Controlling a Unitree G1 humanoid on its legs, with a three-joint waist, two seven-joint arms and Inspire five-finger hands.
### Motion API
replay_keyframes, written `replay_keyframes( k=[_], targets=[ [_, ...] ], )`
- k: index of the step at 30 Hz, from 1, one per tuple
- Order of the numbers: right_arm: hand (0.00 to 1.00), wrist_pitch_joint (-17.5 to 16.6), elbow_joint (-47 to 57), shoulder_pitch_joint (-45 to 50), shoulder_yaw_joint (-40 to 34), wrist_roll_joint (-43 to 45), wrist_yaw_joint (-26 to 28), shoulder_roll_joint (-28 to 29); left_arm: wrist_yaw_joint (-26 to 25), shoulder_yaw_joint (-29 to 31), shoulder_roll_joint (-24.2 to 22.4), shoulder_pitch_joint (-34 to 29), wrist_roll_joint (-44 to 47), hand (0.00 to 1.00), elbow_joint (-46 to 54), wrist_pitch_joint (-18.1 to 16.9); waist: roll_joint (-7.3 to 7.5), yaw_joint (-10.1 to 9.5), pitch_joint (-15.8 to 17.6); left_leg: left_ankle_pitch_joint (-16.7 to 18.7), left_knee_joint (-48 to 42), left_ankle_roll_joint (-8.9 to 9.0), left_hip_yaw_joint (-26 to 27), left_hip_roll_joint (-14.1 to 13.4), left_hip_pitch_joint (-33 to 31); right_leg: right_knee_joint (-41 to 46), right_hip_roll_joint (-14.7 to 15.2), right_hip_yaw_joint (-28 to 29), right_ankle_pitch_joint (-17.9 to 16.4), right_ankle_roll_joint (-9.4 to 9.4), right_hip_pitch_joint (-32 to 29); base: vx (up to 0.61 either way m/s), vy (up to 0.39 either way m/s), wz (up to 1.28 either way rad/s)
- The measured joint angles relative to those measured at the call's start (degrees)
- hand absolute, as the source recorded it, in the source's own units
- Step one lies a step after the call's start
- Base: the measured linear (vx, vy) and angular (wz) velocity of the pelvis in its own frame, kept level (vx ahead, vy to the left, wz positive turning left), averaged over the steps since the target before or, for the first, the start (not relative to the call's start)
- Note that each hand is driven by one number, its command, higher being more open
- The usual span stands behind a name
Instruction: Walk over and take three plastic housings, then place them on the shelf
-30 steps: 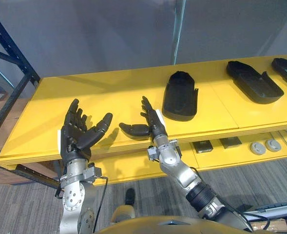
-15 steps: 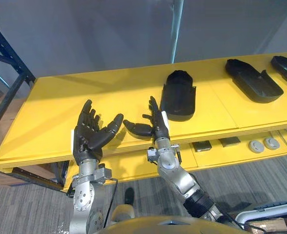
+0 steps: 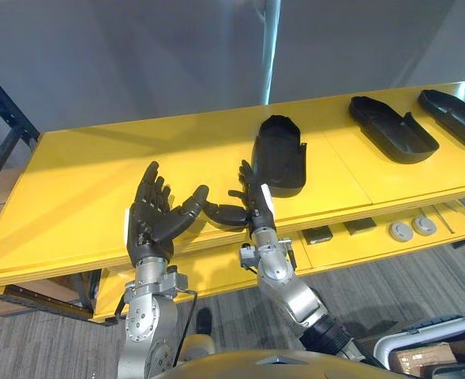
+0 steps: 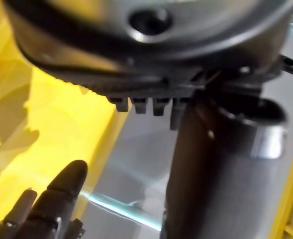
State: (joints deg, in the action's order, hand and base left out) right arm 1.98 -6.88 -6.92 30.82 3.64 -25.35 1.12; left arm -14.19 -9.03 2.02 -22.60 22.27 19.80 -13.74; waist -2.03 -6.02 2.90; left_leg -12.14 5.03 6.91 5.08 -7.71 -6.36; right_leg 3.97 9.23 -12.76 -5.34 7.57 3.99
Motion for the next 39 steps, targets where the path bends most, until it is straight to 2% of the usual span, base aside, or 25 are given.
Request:
replay_keyframes(
  k=[9, 24, 35, 39],
  targets=[
    [1.0, 0.3, 0.81, 0.98, -0.83, 0.0, -0.41, 0.05, 0.56, -0.36, 0.0, 0.0, 0.0, 1.0, -0.01, 0.18, 0.07, -0.04, -0.22, -0.03, 0.0, -0.02, 0.12, 0.01, 0.13, 0.01, 0.03, 0.12, 0.07, 0.09, 0.05, 0.0, 0.0, 0.0],
    [1.0, 1.25, 2.73, 3.28, -3.51, -0.04, -4.97, 0.31, 0.65, -1.92, -0.02, -0.5, -0.01, 1.0, -0.01, 0.21, -0.43, 0.04, -0.74, 0.12, 0.03, -0.22, 1.02, 0.08, 0.76, -0.01, 0.33, 0.58, 0.22, 0.33, 0.28, 0.0, -0.001, -0.01],
    [1.0, 1.32, 3.32, 3.8, -5.03, -0.14, -4.87, 0.33, 1.19, -1.93, -0.03, -0.56, 0.0, 1.0, -0.01, 0.24, -0.49, 0.07, -1.0, 0.14, 0.03, -0.22, 1.15, 0.08, 0.81, -0.03, 0.37, 0.63, 0.25, 0.38, 0.28, 0.0, 0.0, 0.0],
    [1.0, 0.29, 3.31, 3.8, -5.41, 0.11, -1.14, 0.3, 1.25, -1.89, 0.02, -0.56, -0.01, 1.0, -0.01, 0.26, -0.5, 0.17, -1.06, 0.14, 0.02, -0.22, 1.15, 0.08, 0.82, -0.04, 0.37, 0.63, 0.26, 0.39, 0.28, 0.0, 0.0, 0.0]
  ],
)
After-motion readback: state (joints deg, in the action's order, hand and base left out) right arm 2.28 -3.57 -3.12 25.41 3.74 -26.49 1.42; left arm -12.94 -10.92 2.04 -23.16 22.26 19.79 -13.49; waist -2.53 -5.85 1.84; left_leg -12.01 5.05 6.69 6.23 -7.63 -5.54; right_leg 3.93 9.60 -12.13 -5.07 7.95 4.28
